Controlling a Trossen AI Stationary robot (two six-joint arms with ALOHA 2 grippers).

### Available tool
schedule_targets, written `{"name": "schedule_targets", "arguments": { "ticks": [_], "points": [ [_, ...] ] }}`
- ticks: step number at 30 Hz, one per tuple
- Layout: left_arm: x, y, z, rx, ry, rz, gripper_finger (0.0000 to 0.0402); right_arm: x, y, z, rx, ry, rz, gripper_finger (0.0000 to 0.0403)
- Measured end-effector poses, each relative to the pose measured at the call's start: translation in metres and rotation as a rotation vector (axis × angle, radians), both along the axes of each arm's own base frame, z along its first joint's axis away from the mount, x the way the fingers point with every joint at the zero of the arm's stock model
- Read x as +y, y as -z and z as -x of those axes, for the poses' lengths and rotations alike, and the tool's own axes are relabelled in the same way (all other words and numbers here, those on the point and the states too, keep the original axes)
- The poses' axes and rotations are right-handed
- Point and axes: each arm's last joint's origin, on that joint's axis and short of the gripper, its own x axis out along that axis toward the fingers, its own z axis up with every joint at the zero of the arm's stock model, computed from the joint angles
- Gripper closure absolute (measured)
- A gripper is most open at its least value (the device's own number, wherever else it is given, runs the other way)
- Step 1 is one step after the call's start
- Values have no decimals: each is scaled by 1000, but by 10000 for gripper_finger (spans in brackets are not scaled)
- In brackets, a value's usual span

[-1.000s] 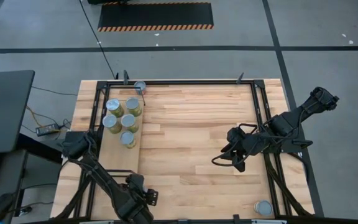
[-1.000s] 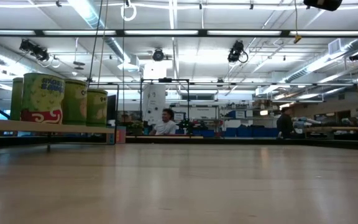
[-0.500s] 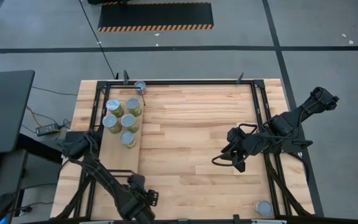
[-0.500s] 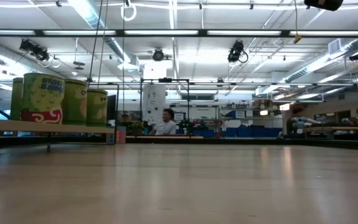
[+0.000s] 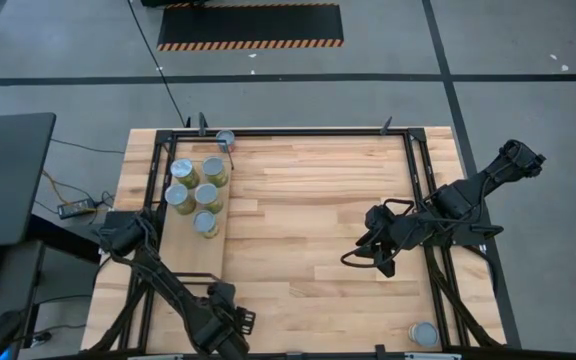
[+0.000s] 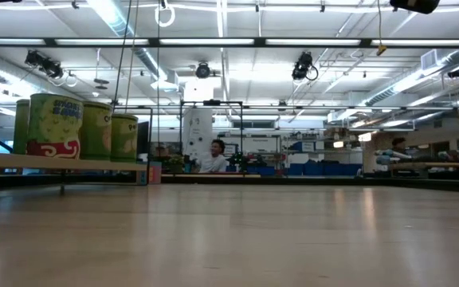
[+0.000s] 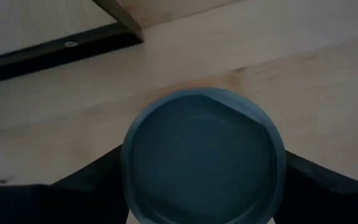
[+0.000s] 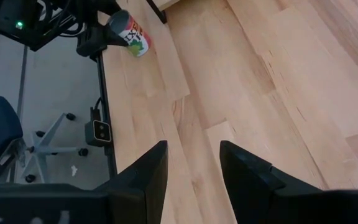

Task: Pick and place cans onto a shelf
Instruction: Put the canned mix fruit on the shelf

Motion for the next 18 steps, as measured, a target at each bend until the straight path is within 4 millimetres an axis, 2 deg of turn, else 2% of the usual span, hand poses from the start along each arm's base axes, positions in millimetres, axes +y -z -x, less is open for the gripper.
{"name": "schedule_targets", "arguments": {
  "ticks": [2,5,12,15,18],
  "points": [
    [-1,-4,-1,2,45,6,114,0,0,0,0,0,0,249],
    [-6,-24,-5,-36,153,45,112,0,0,0,0,1,-1,249],
    [-16,-94,-3,-268,393,25,112,0,0,0,1,4,-5,249],
    [-11,-121,-6,-356,454,-22,112,0,0,0,1,6,-7,249],
    [-1,-139,-12,-404,475,-89,112,0,-1,-1,-10,8,-11,249]
  ]
}}
